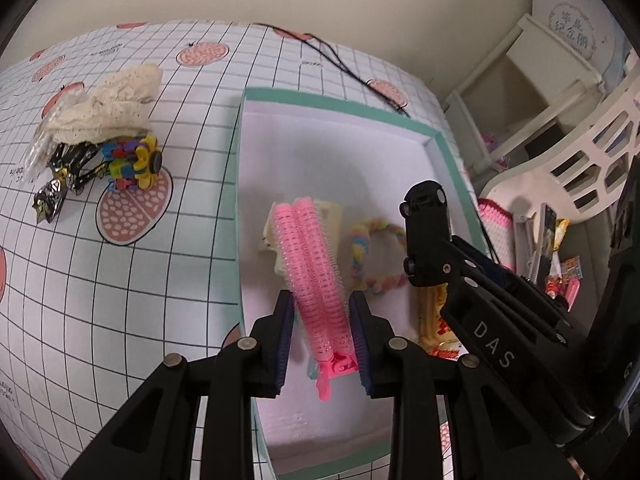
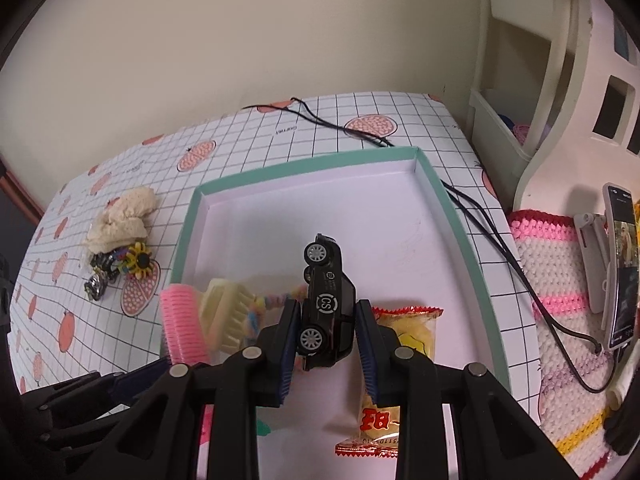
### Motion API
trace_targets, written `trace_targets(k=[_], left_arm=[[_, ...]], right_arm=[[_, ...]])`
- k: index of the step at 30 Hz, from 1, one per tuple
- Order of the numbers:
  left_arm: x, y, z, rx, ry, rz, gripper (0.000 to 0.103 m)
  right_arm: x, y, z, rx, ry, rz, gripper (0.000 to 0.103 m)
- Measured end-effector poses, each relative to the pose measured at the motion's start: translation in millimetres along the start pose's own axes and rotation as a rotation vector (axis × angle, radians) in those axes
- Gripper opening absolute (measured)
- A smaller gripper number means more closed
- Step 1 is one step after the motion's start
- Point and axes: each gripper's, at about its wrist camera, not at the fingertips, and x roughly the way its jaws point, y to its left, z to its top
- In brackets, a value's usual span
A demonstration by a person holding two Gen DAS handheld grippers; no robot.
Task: Organize objects
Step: 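Carry the hair roller and toy car over the tray with both tools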
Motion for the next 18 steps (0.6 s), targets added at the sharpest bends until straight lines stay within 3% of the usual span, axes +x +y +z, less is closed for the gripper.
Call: trace_targets(k=[18], left_arm=[[-0.6, 5.9, -0.5, -0.033, 0.013, -0.041, 0.03]], right_arm=[[0.4, 1.8, 0.0, 0.007, 0.002, -0.008, 0.031]])
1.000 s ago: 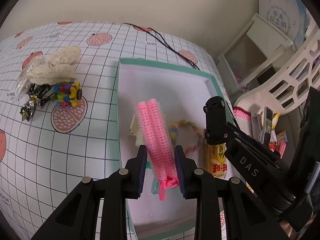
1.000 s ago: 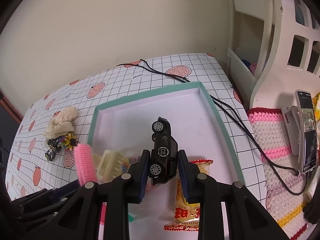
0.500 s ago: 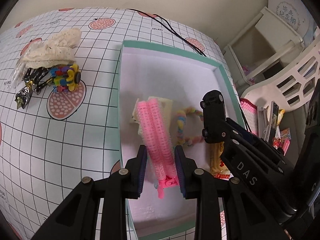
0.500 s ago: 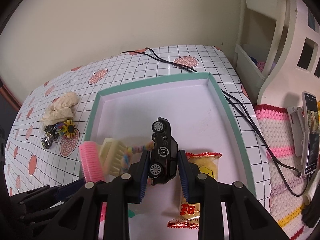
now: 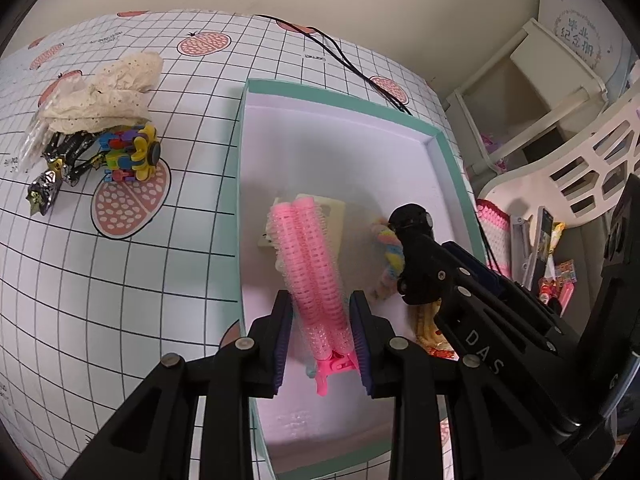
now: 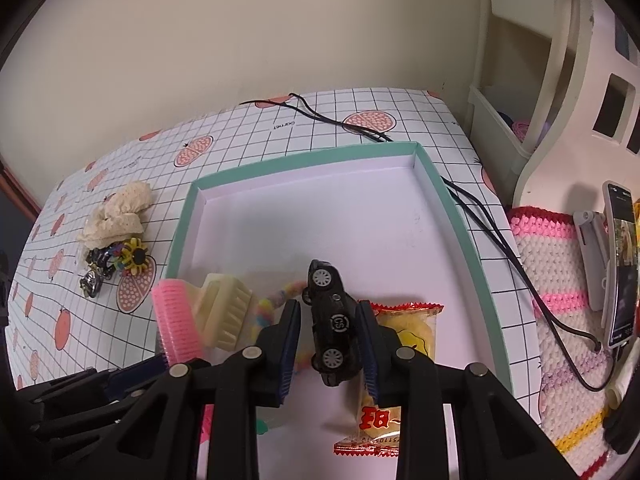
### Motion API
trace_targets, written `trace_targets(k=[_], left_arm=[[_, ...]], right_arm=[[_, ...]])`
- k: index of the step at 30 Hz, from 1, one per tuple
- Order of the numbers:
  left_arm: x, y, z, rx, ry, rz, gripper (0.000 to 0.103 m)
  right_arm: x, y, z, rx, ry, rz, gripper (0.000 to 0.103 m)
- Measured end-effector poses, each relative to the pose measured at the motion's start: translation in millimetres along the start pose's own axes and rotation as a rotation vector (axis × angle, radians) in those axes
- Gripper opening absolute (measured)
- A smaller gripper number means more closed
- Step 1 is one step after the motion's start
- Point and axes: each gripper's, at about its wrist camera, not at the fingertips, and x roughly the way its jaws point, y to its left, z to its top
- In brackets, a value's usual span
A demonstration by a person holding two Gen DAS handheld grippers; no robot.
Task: Organize objects
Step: 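Carry the hair roller and toy car over the tray with both tools, then lower the hair roller and toy car into the tray and open both tools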
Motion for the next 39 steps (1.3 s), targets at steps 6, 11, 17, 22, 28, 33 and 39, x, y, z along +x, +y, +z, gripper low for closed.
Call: trace_targets(k=[6, 11, 17, 22, 28, 33, 39], left_arm=[[-2.2, -1.8, 1.9, -0.008, -0.009, -0.016, 0.033], [-8.8, 1.6, 3.8, -0.025, -0.023, -0.036, 0.039], [-19.0, 3.2, 5.5, -0.026, -0.051, -0.039, 0.039], [-30.9, 6.8, 9.7, -0.027, -0.107, -0.018, 0.039], [-42.2, 16.8, 13.4, -0.043, -0.17, 0.038, 0.039], [-39.5, 30.6, 16.2, -0.081, -0.168, 0.118, 0.04], [-34.6, 49.7, 14.1, -0.152, -0.146, 0.224, 0.049]], right_arm=[[-3.6, -1.3, 0.9, 0.013, -0.029, 0.004, 0.031], [-6.2, -2.0, 1.9, 0.021, -0.049, 0.0, 0.031], [-12.7, -2.5, 3.5, 0.029, -0.085, 0.006, 0.031], [-12.5, -1.7, 3.8, 0.029, -0.085, 0.009, 0.031], [-8.1, 4.4, 2.2, 0.007, -0.065, 0.021, 0.031], [-5.3, 8.6, 0.5, -0.014, -0.055, 0.019, 0.041], [-5.6, 9.8, -0.8, -0.022, -0.057, 0.009, 0.06]])
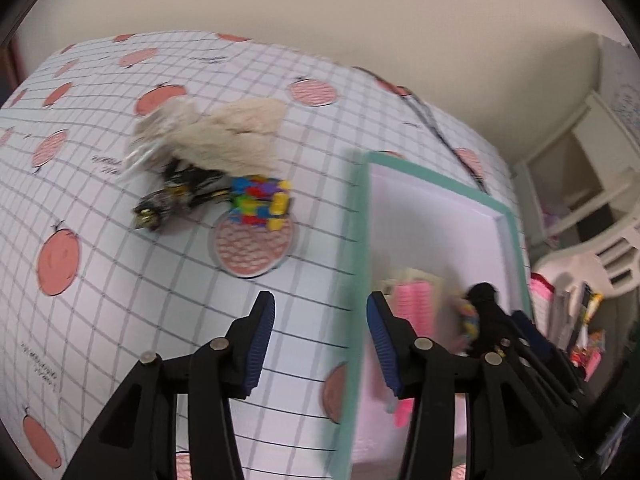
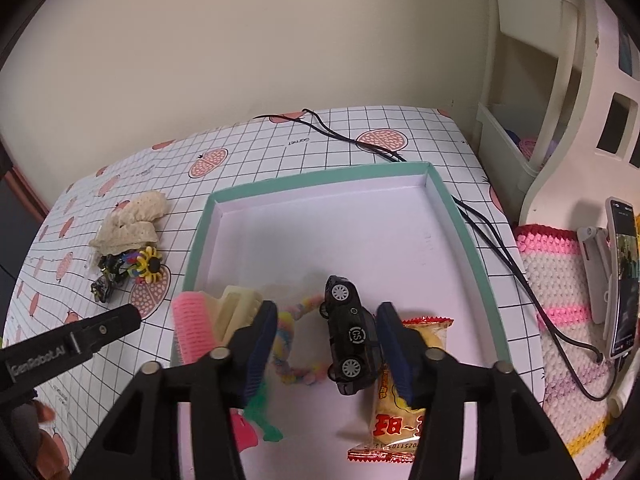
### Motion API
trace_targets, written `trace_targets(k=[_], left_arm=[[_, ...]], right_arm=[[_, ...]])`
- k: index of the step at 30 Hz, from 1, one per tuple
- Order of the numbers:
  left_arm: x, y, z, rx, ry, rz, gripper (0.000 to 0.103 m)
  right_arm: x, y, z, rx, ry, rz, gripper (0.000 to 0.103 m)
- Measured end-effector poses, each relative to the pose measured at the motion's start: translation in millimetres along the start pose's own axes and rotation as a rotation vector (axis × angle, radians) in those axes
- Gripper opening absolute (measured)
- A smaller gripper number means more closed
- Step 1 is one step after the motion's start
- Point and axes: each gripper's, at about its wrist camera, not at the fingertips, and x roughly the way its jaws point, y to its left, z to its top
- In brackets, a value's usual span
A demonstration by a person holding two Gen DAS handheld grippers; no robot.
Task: Organize objects
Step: 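Lower the hair roller and toy car into the tray and open both tools, then move both tools toward the cotton swab bag and lace cloth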
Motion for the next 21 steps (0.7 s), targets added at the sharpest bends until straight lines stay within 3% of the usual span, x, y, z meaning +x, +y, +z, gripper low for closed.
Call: trace_targets(k=[5, 11, 14, 21], left_arm=[[0.7, 9.8, 1.0, -0.019, -0.011, 0.064, 0.062], [5.4, 18.2, 2.7, -0.046, 0.004, 0.1, 0.063], [6.0, 21.8, 1.8, -0.06, 0.004, 0.118, 0.08], [5.0, 29.9, 1.7, -0.083, -0.012, 0.145, 0.083]], right_arm=[[0.6, -1.0, 0.1, 0.002, -0.001, -0.003, 0.066], [0.7, -0.8, 0.3, -0.002, -0.006, -0.003, 0.077], [1.0, 0.2, 0.0, -0.009, -0.005, -0.005, 0.084], [-0.1, 1.4, -0.7, -0.019, -0.016, -0.008, 0.098]])
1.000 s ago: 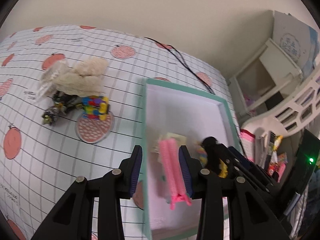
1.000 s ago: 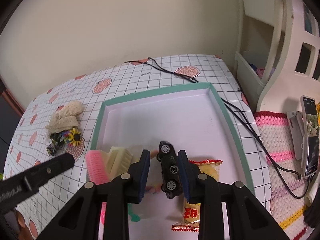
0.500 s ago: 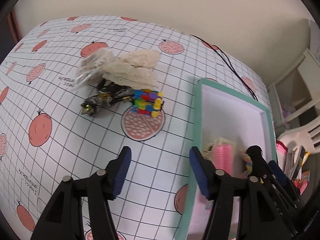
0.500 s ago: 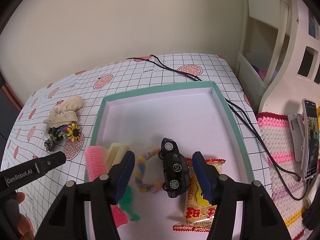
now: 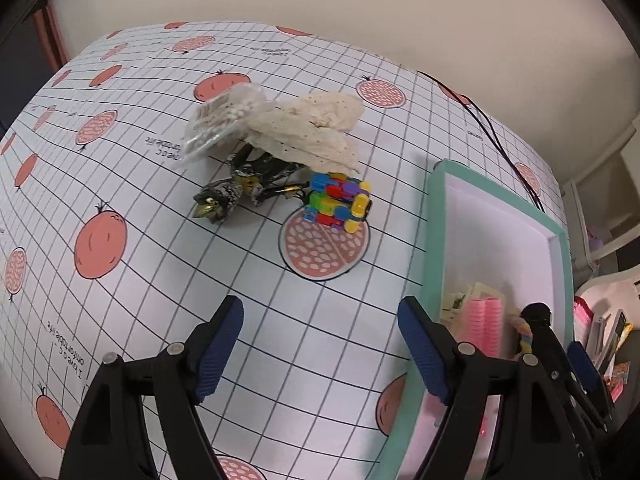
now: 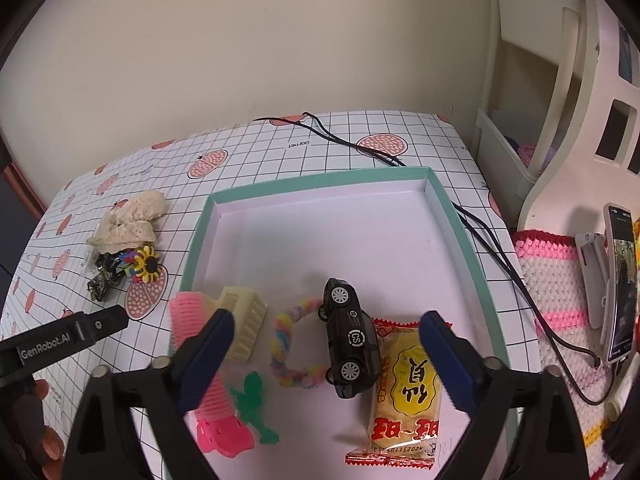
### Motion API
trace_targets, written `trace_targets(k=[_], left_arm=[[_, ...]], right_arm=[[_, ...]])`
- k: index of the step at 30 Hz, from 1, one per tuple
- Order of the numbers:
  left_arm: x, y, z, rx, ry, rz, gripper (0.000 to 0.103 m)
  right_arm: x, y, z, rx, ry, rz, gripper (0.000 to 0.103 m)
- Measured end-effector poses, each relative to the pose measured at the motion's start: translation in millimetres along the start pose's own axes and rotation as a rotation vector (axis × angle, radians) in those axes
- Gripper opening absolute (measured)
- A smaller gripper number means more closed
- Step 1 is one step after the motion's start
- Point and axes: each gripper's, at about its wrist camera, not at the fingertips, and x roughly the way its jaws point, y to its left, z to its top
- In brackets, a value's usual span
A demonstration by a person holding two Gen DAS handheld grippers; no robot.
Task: Organize objects
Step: 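Move both tools toward the cotton swab bag and lace cloth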
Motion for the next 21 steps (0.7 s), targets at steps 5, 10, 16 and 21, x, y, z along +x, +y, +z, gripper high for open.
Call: trace_targets(k=[5, 10, 16, 21], left_arm=[[1.3, 5.1, 0.1, -0.023, -0.007, 0.012, 0.087], [2.1, 5.3, -0.1, -0.027, -0.014, 0.026, 0.088], [0.8, 5.8, 0.0, -0.022, -0.036, 0.041, 0.098], [-1.8, 9.5, 3.5, -0.015, -0.05, 0.038, 0.098]], right_arm=[[0.3, 0.1, 0.6, -0.008, -0.002, -0.011, 0.103], [1.2, 1.1, 0.3, -0.019, -0.001, -0.019, 0.103], [0.8, 2.3, 0.6, -0.023, 0.003, -0.019, 0.103], [1.5, 3.8, 0.5, -0.026, 0.011, -0.014, 0.103]])
